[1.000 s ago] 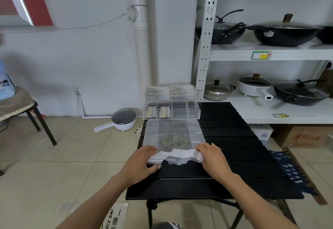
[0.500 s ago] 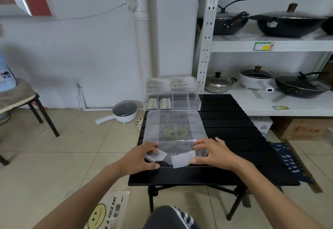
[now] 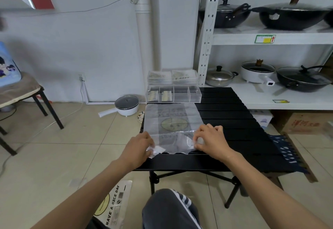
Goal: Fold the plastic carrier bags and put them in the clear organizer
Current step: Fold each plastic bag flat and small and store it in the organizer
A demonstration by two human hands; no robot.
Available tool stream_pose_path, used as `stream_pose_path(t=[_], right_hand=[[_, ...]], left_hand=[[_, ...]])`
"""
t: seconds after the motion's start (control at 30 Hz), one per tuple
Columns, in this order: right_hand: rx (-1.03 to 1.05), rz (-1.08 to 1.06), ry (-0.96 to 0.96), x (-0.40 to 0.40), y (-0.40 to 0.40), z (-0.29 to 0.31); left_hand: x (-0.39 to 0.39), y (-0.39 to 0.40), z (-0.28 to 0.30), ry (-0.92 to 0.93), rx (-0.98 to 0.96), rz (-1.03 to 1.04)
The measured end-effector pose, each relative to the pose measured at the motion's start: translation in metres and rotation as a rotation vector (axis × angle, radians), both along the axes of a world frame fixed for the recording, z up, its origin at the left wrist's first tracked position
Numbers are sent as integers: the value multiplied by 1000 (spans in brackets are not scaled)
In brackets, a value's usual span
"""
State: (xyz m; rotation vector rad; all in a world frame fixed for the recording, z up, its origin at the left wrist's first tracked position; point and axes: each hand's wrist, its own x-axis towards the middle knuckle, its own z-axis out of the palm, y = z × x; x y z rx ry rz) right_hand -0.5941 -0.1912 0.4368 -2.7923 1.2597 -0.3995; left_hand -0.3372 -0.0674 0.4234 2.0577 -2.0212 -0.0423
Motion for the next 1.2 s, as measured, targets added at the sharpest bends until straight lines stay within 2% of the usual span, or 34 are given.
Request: stream_pose_path(t=[0.13, 0.2, 0.27, 0.43, 0.73, 0.87, 0.93, 1.07, 1.2], right_hand=[[-157, -8, -103, -8, 6, -3], [-73, 13, -222, -16, 10, -3], [102, 21, -354, -23, 15, -5], [271, 44, -479, -44, 29, -18], [231, 28, -471, -55, 42, -40], [-5, 12, -443, -55, 46, -45], [-56, 28, -473, -57, 49, -44], [0, 138, -470, -67, 55, -46], [-19, 142, -320, -76, 60, -54]], left_hand=[[-6, 8, 0, -52, -193, 11], [-6, 15, 1, 21, -301, -8], [-8, 24, 2, 96, -352, -60], [-9, 49, -4, -27, -365, -209], [5, 61, -15, -176, -172, -231], [12, 55, -25, -256, -129, -182], [12, 53, -26, -216, -112, -149], [8, 52, -20, 14, -66, -125], [14, 47, -21, -30, -57, -215]])
